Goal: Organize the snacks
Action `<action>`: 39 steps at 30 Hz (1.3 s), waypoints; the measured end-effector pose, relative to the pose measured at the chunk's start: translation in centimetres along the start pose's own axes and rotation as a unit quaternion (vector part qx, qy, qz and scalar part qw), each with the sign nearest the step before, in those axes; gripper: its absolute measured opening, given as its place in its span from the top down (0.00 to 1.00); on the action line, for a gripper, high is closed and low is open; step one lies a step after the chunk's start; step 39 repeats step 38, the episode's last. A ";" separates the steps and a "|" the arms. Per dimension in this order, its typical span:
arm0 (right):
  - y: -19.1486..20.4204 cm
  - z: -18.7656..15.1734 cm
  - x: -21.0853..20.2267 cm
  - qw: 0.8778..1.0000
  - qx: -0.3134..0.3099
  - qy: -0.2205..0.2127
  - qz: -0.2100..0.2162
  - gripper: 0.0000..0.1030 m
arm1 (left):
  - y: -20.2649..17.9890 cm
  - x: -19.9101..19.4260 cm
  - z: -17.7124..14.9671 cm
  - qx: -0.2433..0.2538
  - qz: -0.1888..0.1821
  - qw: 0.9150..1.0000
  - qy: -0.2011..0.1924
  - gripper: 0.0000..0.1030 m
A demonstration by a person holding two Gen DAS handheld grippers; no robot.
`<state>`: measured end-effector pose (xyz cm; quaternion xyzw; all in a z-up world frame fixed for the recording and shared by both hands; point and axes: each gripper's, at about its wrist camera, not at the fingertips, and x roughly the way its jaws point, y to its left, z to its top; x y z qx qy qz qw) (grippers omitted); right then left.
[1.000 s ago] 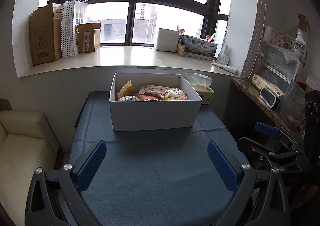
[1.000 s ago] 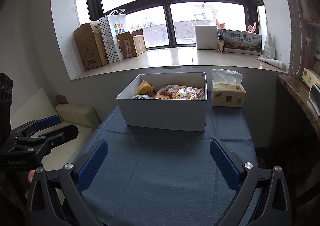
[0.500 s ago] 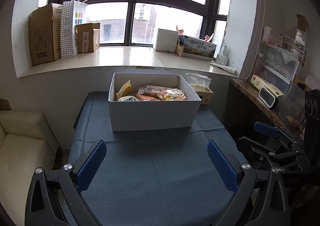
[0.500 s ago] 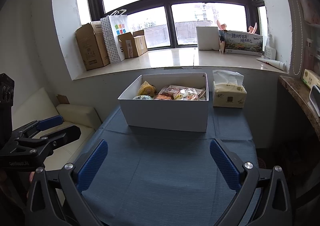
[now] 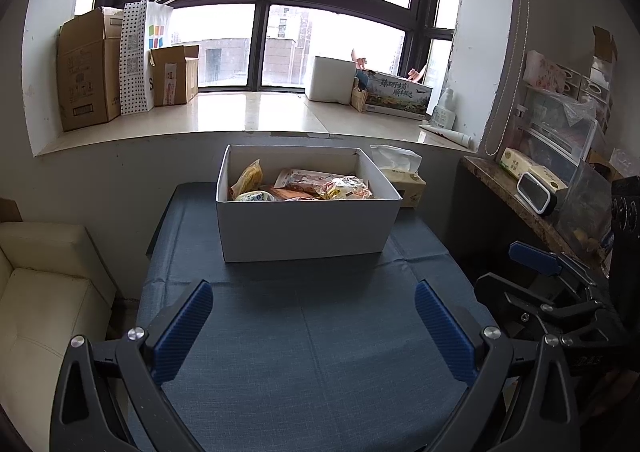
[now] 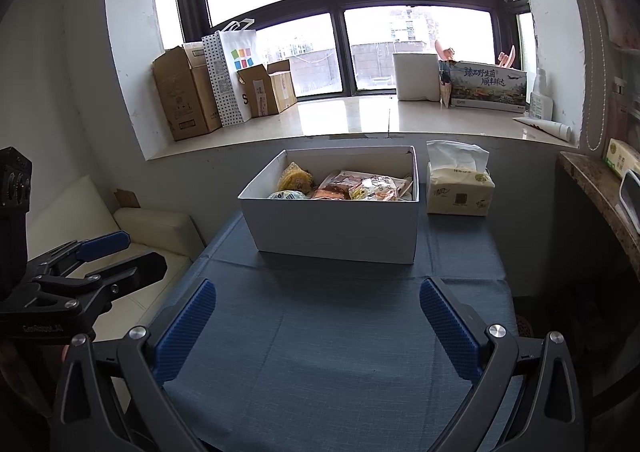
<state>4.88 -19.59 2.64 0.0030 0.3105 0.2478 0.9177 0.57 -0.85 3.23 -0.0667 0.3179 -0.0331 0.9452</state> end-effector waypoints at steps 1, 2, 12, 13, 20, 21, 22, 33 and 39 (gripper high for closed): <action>0.0 0.0 0.0 1.000 0.000 0.000 0.000 0.00 | 0.0 0.0 0.0 0.000 0.000 1.000 0.000 0.00; 0.0 0.0 0.0 1.000 -0.001 0.000 0.000 0.00 | 0.0 0.0 0.0 0.000 -0.001 1.000 0.000 0.00; -0.1 0.0 -0.1 1.000 0.001 -0.002 0.002 0.00 | -0.1 0.0 0.0 0.000 -0.001 1.000 -0.001 0.00; -0.1 0.0 -0.1 1.000 0.001 -0.002 0.001 0.00 | -0.1 0.0 0.0 0.000 -0.001 1.000 0.000 0.00; -0.1 0.0 -0.1 1.000 0.001 -0.001 0.002 0.00 | -0.1 0.1 0.0 0.000 -0.004 1.000 0.001 0.00; -0.1 0.0 -0.1 1.000 0.001 -0.001 0.002 0.00 | -0.1 0.1 0.0 0.000 -0.004 1.000 0.000 0.00; -0.1 0.0 -0.1 1.000 0.001 -0.001 0.002 0.00 | -0.1 0.1 0.0 0.001 -0.003 1.000 0.000 0.00; 0.1 -0.1 -0.2 1.000 0.000 -0.002 0.002 0.00 | -0.4 0.1 -0.1 0.003 0.000 1.000 0.000 0.00; 0.1 -0.2 -0.1 1.000 0.000 -0.001 0.003 0.00 | -0.2 0.1 -0.1 -0.001 0.001 1.000 -0.003 0.00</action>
